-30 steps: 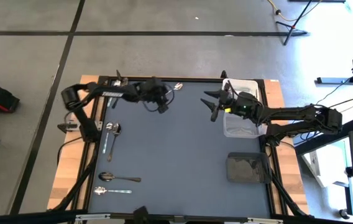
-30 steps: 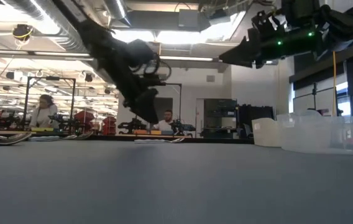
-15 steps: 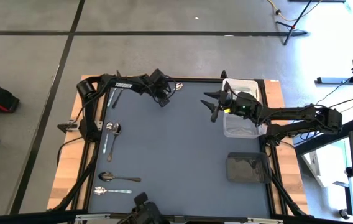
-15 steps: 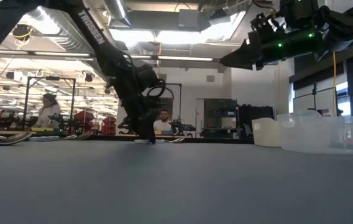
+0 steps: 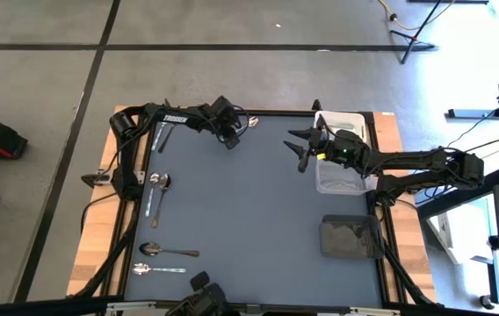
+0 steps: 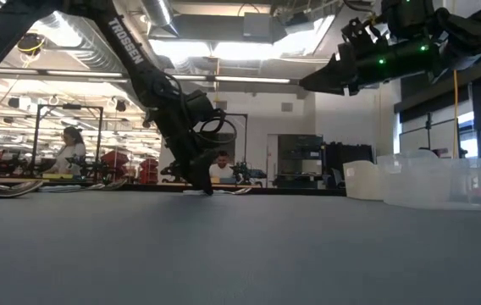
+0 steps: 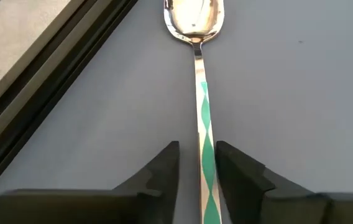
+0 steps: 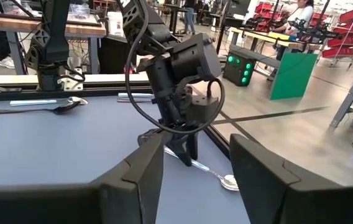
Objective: Sort silverware by color (type)
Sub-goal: Put the white green spoon into the transparent bin
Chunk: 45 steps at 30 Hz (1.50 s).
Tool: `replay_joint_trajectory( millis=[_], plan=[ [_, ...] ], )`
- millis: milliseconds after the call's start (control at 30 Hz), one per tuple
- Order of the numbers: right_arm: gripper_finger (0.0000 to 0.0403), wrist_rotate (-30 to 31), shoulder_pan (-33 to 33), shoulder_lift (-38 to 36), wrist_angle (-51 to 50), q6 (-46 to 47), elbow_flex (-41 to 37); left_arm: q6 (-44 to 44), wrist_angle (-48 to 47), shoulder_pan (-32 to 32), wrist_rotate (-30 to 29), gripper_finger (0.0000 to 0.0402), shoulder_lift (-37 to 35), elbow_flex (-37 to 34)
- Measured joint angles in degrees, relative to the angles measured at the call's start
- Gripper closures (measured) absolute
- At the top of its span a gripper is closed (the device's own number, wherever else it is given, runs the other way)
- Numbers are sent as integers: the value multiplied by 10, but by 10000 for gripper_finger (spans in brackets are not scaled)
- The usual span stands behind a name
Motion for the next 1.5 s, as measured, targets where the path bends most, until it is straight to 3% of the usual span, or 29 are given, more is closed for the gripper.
replay_joint_trajectory(
  millis=[233,500,667,1000,1200,1333,1500],
  plan=[
    [228,0,0,0,-13,0,0,13,3,-2,2,387,0,-1],
    [228,0,0,0,-12,0,0,16,-1,-22,-8,364,-7,-3],
    [228,-2,0,0,-21,0,0,28,-5,-50,-2,373,-38,-17],
    [228,-30,0,0,-21,9,1,17,218,-125,8,363,-239,-219],
    [228,-141,0,14,8,33,1,15,370,-187,8,370,-348,-332],
    [215,-167,1,54,69,43,1,15,486,-221,40,368,-374,-388],
    [154,-169,0,125,151,44,10,15,586,-252,57,366,-373,-414]
  ],
)
